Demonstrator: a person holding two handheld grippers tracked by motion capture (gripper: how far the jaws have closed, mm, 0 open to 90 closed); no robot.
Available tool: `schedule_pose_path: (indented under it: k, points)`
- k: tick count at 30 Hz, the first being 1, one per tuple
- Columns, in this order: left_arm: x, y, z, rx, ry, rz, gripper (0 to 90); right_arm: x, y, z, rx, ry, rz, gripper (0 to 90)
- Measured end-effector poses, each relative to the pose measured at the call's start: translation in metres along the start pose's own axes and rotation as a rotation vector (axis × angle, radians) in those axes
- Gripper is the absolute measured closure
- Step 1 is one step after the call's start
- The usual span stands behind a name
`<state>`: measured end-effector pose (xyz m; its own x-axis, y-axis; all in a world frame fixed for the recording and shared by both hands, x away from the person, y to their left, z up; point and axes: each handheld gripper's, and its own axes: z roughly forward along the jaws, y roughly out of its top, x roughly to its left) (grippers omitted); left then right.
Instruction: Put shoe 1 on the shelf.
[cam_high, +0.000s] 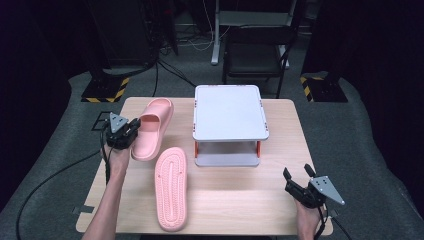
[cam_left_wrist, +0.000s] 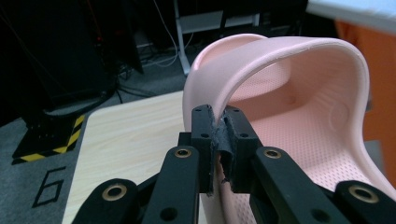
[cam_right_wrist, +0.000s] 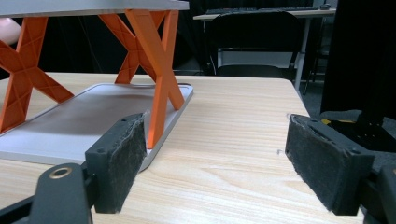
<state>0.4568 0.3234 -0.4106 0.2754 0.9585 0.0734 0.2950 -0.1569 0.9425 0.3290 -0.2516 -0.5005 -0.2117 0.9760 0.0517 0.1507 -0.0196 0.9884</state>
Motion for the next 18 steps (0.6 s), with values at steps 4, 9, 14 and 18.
schedule_pose_path:
  k: [4, 9, 14, 18]
  points:
    - [-0.005, 0.010, -0.021, 0.001, 0.001, -0.009, 84.0, 0.003, 0.000, 0.001, 0.002, 0.010, -0.005, 20.0]
    - [-0.021, 0.014, -0.050, -0.033, -0.043, -0.045, 84.0, 0.005, 0.000, 0.002, 0.006, 0.013, -0.010, 20.0]
    - [-0.039, 0.008, -0.067, -0.043, -0.082, -0.072, 84.0, 0.005, 0.000, 0.003, 0.006, 0.020, -0.011, 20.0]
    - [-0.059, 0.004, -0.085, -0.053, -0.129, -0.076, 83.9, 0.005, 0.000, 0.003, 0.005, 0.022, -0.007, 20.0]
